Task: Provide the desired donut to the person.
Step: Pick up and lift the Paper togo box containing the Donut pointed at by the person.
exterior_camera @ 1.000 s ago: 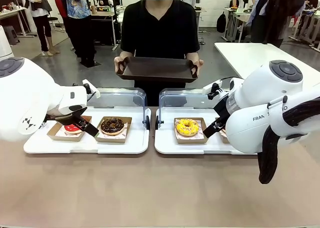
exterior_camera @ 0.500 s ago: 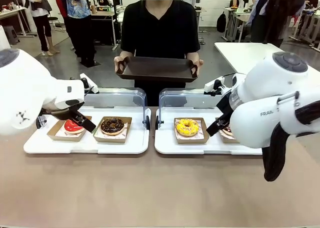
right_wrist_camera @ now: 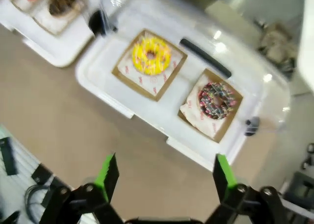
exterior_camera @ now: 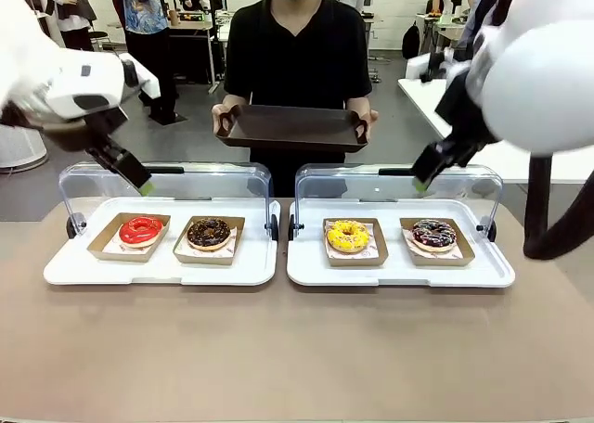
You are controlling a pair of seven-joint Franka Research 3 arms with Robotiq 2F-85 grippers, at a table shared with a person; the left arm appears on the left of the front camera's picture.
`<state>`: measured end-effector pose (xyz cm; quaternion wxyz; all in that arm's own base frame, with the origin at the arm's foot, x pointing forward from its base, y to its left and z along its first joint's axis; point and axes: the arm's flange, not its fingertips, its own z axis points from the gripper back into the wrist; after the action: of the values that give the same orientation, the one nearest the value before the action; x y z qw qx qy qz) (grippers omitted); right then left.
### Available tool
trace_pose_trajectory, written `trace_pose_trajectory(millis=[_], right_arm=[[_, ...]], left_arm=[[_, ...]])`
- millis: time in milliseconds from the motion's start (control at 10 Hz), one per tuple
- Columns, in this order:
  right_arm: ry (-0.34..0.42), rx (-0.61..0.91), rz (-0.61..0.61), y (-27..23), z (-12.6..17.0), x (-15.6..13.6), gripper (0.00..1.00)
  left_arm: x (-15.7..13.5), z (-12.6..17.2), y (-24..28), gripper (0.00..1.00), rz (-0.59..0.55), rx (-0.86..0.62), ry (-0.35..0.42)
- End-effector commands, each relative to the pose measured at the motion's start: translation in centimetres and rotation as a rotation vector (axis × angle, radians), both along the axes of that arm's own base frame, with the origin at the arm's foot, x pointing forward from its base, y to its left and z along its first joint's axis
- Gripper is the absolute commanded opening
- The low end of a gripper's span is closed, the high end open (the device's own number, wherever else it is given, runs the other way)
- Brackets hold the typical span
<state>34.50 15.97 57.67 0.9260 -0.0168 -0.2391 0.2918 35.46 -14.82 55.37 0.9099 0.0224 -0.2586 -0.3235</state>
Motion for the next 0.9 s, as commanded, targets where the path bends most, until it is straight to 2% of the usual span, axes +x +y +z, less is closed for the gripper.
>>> trace_pose_trajectory(millis=[0, 100, 200, 300, 700, 800], right_arm=[[-0.008, -0.007, -0.029, 1.4, 2.1, -0.5, 1.0], [-0.006, -0.018, -0.031, 1.4, 2.4, -0.9, 1.0], [-0.06, -0.123, -0.075, 1.3, 1.4, -1.0, 1.0], [-0.019, 0.003, -0.004, 1.2, 3.2, -0.8, 1.0], [-0.031, -0.027, -0.019, 1.3, 3.2, -0.9, 1.0], [0.046, 0.124, 0.111, -1.0, 3.8, 0.5, 1.0]], left_arm=[[0.5, 2.0, -0.1, 1.0, 0.019, 0.008, 0.002], [-0.4, 2.4, -0.3, 1.0, 0.023, 0.021, -0.009], [0.1, 1.6, 0.0, 1.0, 0.003, -0.001, -0.002], [0.1, 1.6, 0.0, 1.0, 0.003, -0.001, -0.002], [0.1, 1.9, -0.1, 1.0, 0.003, 0.005, 0.008], [1.5, 3.3, 2.8, 1.0, -0.124, -0.224, 0.143]])
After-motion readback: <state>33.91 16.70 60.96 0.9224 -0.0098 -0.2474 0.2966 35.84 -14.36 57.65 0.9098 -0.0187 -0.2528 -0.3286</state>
